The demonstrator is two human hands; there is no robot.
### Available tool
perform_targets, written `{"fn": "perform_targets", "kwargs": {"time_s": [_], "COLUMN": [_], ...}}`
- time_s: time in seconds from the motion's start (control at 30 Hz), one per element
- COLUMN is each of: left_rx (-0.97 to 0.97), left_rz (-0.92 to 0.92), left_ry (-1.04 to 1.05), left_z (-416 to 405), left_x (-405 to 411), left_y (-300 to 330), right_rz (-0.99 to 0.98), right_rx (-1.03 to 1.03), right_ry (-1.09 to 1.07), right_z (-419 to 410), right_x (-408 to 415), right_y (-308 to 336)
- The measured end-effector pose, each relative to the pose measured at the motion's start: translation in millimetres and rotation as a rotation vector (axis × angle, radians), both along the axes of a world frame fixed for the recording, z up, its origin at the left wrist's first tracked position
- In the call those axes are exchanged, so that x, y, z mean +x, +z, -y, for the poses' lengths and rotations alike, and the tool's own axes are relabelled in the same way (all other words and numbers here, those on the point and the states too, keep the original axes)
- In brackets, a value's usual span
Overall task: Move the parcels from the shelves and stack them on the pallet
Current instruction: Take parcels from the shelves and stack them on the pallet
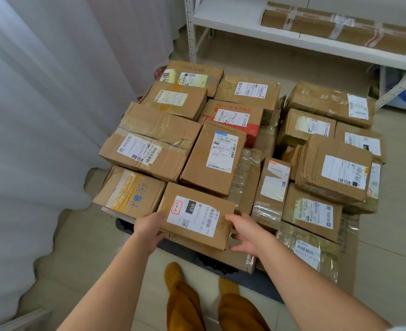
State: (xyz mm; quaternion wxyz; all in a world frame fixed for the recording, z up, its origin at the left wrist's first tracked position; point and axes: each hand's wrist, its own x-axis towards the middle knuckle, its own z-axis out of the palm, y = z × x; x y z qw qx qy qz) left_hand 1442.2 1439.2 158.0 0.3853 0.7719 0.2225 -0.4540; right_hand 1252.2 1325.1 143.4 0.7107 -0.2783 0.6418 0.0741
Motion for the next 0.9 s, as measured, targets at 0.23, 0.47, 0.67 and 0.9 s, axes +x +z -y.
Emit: {"fn": "perform_targets", "kwargs": {"time_s": [0.23,0.47,0.67,0.9], "left_rx": [-0.007,-0.014,0.057,0.08], "left_rz": [0.069,0.036,0.114,0.143], "left_ry": [0.05,-0.055,-0.03,0.002], "left_z": [3,-6,-7,-9], "left_x": [4,11,11,3], "left_y": [0,-5,2,34], "right_rz": [0.036,-0.065,-0.131,-0.089], "right_rx": [-0.009,-0.116,-0.189,-0.173], "right_ry": [0.055,0.122,0.16,0.184], "right_z": [-4,-11,-11,-8], "right_x": [14,15,19,20], "right_y": [0,-10,-7,6]}}
